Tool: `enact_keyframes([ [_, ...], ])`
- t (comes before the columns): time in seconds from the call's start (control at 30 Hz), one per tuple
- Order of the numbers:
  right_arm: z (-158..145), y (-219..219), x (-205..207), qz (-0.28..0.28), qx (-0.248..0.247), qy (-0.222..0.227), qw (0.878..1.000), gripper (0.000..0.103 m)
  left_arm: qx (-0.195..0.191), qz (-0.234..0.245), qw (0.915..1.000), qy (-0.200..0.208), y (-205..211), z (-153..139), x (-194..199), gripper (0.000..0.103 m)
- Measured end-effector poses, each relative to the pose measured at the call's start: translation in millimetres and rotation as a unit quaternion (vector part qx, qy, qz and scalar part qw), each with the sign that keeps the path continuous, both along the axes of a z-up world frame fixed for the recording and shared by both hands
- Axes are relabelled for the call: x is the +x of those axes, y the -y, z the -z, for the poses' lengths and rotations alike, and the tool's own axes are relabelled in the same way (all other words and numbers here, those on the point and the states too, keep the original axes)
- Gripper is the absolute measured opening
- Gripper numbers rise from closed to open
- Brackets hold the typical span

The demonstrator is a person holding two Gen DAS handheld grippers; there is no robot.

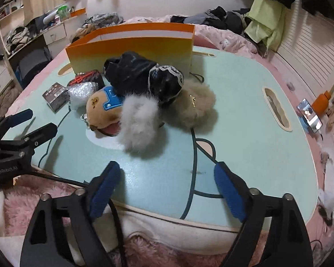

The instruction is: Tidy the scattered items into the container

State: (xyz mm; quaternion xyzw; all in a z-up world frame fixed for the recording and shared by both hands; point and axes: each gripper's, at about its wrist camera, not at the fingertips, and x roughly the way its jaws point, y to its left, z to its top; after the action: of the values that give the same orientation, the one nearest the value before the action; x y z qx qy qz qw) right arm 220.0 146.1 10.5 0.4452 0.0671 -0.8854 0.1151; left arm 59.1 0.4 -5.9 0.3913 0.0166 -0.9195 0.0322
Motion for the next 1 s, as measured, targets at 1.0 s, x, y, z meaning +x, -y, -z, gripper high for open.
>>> enact_keyframes([
  [1.0,2.9,0.8,2.2,-0.019,-0.002,-0.011,1.000,0.103,0.002,0.043,0.9991,-0.003,-1.4,3.0,-5.2,0.103],
])
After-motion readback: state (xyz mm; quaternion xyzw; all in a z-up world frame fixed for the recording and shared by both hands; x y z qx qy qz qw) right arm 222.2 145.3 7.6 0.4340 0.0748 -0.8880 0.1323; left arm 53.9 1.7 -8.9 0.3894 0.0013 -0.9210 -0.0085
